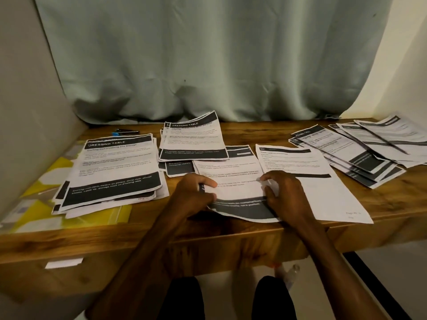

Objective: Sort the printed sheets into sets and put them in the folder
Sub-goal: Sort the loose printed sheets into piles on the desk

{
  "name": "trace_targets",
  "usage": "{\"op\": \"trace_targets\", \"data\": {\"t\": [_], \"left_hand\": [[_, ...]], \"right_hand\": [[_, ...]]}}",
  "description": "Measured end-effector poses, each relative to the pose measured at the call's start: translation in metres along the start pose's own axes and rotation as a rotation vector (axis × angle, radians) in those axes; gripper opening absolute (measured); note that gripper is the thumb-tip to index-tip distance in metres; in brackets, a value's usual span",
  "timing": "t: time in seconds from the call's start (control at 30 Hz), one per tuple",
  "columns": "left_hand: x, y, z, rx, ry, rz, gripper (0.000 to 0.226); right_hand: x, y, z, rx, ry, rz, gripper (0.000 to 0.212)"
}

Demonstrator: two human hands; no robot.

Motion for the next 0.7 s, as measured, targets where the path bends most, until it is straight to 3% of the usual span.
{"op": "trace_targets", "data": {"t": [0.33, 0.57, 0.7], "left_hand": [[-0.060, 0.020, -0.015, 0.020, -0.172, 0.216, 0.030], [-0.050, -0.001, -0.030, 0.214, -0.390, 0.698, 0.039], [-0.027, -0.012, -0.028, 0.185, -0.307, 0.848, 0.046]], "right_hand": [[-0.002, -0.003, 0.006, -0.011, -0.023, -0.036, 0.014], [0.001, 0.004, 0.002, -0.067, -0.080, -0.109, 0.013], [0.003, 0.004, 0.001, -0.067, -0.061, -0.139, 0.014]]}}
Point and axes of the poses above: each hand's wrist, its own z-axis towards the middle knuckle, its own x-axis out of the palm, y = z × x, the point moved 9 cm from there along z, towards the middle knuckle
